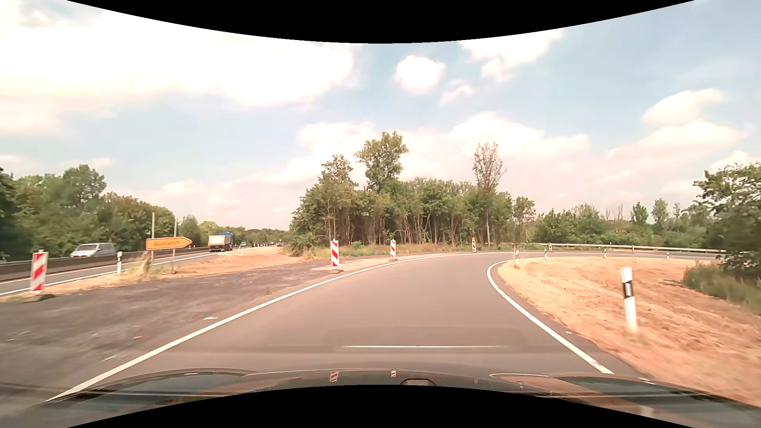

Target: Follow the waypoints while adhering to traffic rules and regulations

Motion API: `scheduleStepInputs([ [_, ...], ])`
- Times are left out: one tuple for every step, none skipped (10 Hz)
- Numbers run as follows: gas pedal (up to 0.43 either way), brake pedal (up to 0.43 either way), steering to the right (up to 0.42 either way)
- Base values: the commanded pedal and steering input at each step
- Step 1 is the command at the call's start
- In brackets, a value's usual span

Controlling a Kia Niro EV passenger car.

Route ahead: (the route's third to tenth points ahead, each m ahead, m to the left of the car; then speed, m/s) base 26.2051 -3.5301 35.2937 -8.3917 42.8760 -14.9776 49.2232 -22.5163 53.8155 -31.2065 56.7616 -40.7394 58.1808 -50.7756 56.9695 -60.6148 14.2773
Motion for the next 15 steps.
scheduleStepInputs([
  [0.098,0.0,0.06],
  [0.098,0.0,0.061],
  [0.098,0.0,0.064],
  [0.098,0.0,0.069],
  [0.098,0.0,0.073],
  [0.098,0.0,0.074],
  [0.098,0.0,0.075],
  [0.098,0.0,0.077],
  [0.11,0.0,0.077],
  [0.11,0.0,0.077],
  [0.11,0.0,0.077],
  [0.11,0.0,0.077],
  [0.118,0.0,0.077],
  [0.118,0.0,0.076],
  [0.118,0.0,0.076],
])
